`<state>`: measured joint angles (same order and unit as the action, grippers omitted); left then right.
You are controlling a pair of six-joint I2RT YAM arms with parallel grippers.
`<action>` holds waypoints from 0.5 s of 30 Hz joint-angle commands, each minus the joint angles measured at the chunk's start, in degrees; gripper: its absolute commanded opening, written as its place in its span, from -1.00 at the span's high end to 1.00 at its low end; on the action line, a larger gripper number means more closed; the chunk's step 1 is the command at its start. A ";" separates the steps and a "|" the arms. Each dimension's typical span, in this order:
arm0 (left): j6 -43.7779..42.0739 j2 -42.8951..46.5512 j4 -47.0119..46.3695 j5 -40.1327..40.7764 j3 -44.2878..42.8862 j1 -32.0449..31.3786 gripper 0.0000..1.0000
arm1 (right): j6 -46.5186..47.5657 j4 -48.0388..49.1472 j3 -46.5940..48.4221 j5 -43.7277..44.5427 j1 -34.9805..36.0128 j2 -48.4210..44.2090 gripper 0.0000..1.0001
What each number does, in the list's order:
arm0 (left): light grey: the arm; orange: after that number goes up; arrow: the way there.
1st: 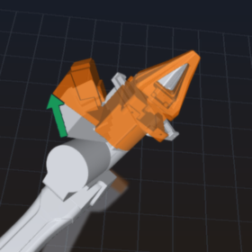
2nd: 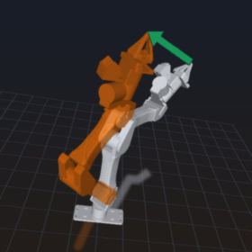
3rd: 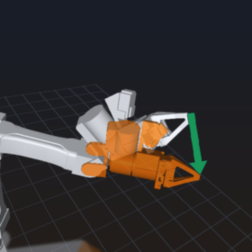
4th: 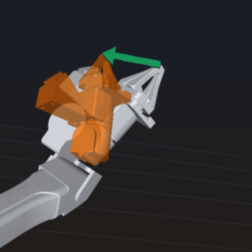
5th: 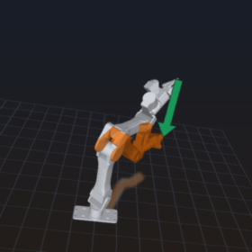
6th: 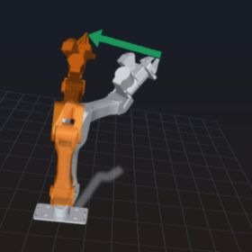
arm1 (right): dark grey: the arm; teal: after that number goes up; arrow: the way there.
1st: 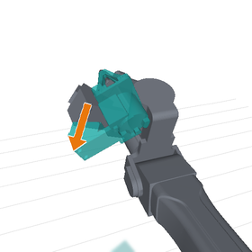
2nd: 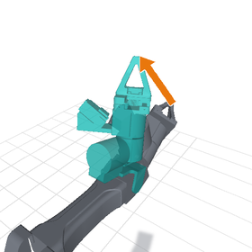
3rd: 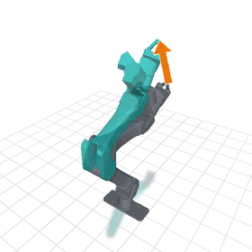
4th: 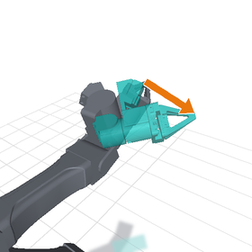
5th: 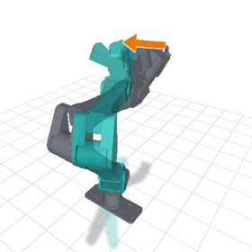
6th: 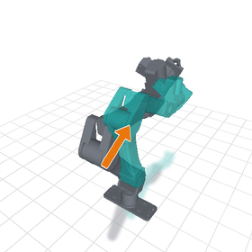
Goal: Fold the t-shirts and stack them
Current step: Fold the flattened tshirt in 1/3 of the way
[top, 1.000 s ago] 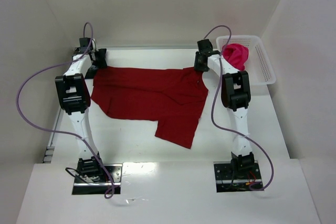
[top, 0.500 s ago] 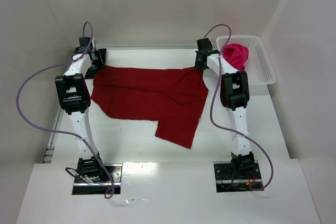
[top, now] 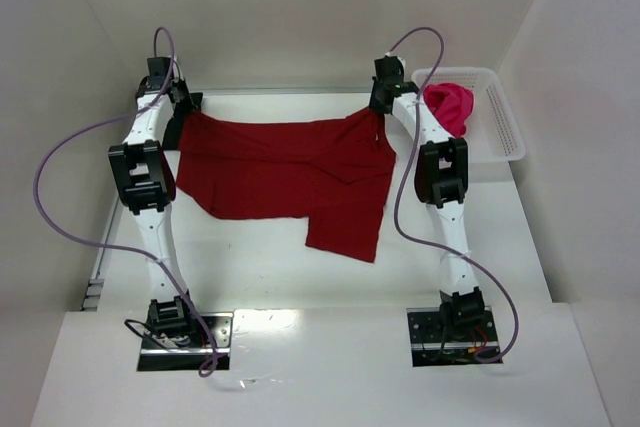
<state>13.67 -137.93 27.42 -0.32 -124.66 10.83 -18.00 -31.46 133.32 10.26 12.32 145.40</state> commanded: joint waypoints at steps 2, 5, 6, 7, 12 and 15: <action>-0.05 -3.83 0.79 0.40 -8.57 0.16 0.76 | -0.81 -0.96 8.00 2.22 -0.36 3.92 0.99; -0.05 -6.82 1.84 0.40 -13.39 0.16 0.76 | -1.34 -0.45 8.54 2.22 -0.36 4.44 0.99; 0.47 -7.44 1.85 0.40 -14.72 0.16 0.76 | -1.34 -0.44 8.54 2.74 -0.36 4.45 0.99; 0.48 -7.96 2.72 0.40 -15.78 0.16 0.76 | -1.34 -0.44 8.54 2.75 -0.89 4.45 0.99; 0.48 -9.63 4.13 0.40 -16.75 0.77 0.61 | -1.34 0.09 9.06 2.05 -1.42 5.50 0.99; 1.01 -9.12 4.13 1.45 -15.27 1.29 0.09 | -1.86 0.09 9.59 1.25 -1.42 6.03 0.80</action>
<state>14.02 -146.30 31.48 -0.16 -139.28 11.07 -18.83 -32.14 139.24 11.25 11.75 149.80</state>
